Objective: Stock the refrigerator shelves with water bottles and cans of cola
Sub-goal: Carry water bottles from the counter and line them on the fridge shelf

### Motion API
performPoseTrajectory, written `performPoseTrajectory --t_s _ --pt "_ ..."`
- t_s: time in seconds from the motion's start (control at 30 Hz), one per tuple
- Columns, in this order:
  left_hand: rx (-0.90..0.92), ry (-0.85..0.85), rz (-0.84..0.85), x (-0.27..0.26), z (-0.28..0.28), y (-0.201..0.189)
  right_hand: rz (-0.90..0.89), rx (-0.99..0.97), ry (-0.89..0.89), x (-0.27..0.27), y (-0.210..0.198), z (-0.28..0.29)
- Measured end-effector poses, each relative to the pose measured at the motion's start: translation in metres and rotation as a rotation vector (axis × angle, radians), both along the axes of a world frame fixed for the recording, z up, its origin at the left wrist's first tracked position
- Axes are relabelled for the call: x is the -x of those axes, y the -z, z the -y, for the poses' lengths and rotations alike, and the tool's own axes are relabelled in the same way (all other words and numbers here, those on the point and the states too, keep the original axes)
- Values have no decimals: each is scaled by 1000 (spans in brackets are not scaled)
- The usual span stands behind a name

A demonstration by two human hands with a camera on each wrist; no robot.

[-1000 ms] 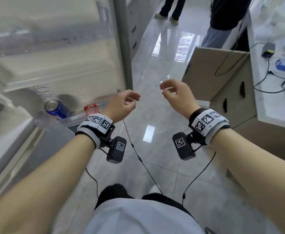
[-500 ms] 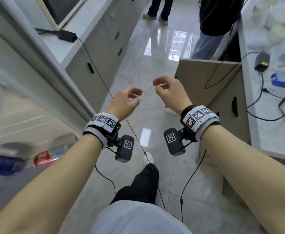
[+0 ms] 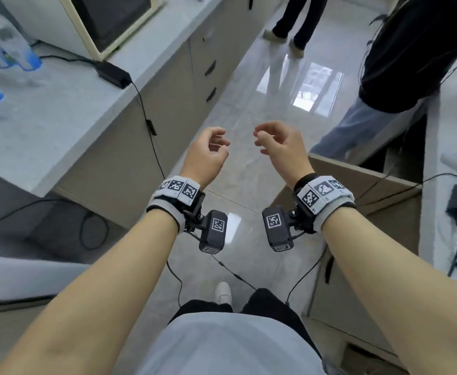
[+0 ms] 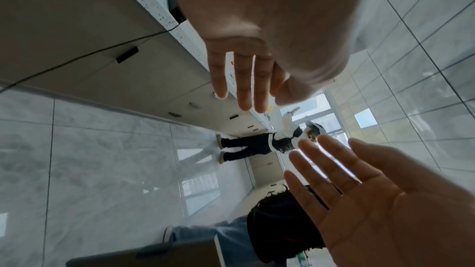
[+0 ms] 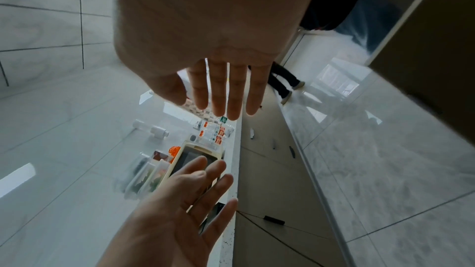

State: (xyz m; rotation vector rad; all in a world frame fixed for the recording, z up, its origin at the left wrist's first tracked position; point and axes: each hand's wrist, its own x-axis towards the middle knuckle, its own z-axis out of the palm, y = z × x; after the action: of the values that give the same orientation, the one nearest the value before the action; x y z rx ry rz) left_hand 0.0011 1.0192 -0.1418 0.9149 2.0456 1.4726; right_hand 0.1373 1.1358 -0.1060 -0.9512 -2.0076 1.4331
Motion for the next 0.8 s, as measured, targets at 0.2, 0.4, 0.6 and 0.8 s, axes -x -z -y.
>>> performPoseTrajectory --t_s 0.2,0.4,0.6,0.8 --pt "3 -191 -35 78 -34 3 -54 10 -192 105 0 -52" --pt "36 -384 -115 161 -53 -6 -61 27 -432 222 10 -108" --pt "75 -596 -140 224 -57 -19 -46 42 -666 330 5 -142" --pt "118 -781 -110 277 -34 -19 -48 53 -875 422 6 -122"
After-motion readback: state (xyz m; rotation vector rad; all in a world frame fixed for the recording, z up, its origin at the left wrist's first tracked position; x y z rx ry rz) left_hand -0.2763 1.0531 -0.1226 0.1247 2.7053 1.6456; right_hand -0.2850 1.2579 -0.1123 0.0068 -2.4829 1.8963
